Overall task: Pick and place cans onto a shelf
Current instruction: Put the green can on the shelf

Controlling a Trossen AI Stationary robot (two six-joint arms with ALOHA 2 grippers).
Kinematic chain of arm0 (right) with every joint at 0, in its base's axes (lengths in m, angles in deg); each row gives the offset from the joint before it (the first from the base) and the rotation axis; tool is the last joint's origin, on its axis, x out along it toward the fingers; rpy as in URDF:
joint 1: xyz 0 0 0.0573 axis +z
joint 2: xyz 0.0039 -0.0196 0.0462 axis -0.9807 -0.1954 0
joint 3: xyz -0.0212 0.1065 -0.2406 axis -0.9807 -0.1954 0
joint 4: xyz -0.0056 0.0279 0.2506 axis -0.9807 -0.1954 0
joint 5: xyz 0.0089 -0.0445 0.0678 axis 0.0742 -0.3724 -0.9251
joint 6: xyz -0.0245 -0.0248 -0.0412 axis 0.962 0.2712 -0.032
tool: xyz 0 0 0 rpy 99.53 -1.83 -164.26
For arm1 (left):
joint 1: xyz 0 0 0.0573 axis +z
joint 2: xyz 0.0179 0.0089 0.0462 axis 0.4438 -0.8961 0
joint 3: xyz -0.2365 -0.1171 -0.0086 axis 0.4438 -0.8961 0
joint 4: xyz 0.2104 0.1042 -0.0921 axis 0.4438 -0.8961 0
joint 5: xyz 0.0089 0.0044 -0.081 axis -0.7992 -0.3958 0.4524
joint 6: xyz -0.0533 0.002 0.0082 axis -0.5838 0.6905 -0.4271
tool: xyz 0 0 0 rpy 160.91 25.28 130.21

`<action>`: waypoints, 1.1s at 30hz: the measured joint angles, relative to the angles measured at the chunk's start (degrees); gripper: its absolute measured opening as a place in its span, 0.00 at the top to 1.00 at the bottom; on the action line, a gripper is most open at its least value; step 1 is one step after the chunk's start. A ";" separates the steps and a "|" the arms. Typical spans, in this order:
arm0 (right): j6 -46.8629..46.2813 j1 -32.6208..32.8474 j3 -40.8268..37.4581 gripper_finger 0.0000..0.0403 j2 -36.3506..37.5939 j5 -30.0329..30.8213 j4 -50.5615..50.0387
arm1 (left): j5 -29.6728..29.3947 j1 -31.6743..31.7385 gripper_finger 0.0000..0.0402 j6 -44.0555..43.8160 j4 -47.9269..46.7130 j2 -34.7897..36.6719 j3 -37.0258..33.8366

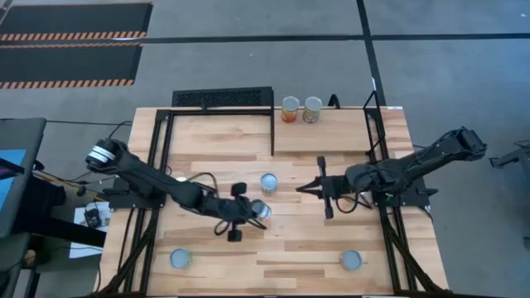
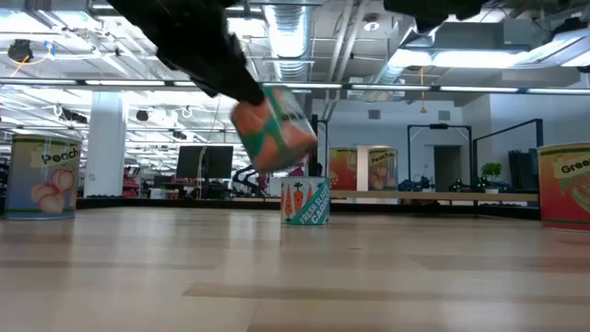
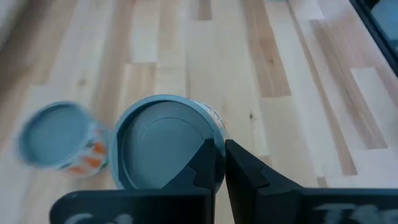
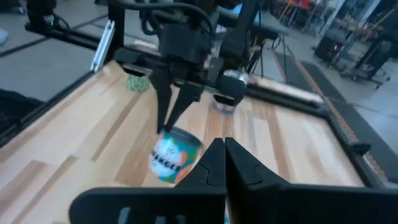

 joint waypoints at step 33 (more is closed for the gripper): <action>-4.68 2.02 0.00 0.97 -10.70 -0.02 4.79 | 4.54 -0.58 0.77 9.59 -7.34 -9.66 11.09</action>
